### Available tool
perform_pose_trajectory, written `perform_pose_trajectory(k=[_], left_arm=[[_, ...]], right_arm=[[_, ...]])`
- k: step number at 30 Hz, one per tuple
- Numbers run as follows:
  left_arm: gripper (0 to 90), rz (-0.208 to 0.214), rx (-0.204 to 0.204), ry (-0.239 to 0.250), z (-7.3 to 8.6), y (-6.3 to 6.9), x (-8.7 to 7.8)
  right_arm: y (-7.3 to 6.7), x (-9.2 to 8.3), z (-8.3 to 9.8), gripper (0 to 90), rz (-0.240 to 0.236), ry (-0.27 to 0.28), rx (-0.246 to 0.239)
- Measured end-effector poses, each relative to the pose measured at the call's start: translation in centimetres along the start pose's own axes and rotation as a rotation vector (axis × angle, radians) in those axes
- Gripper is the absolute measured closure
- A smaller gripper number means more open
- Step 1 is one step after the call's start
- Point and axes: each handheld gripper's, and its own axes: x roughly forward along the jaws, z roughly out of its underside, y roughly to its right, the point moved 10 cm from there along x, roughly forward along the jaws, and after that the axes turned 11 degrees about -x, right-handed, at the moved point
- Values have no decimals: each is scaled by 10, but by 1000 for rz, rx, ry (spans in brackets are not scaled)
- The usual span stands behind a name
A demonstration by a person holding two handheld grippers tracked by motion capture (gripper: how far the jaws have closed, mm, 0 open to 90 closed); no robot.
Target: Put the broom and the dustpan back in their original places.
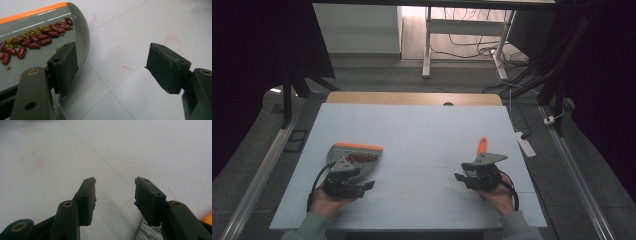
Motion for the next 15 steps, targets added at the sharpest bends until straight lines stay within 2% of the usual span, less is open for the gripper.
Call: perform_pose_trajectory(k=[15], left_arm=[[266,9,7,-6,1,0,2]], right_arm=[[2,-6,1,511,19,16,-3]])
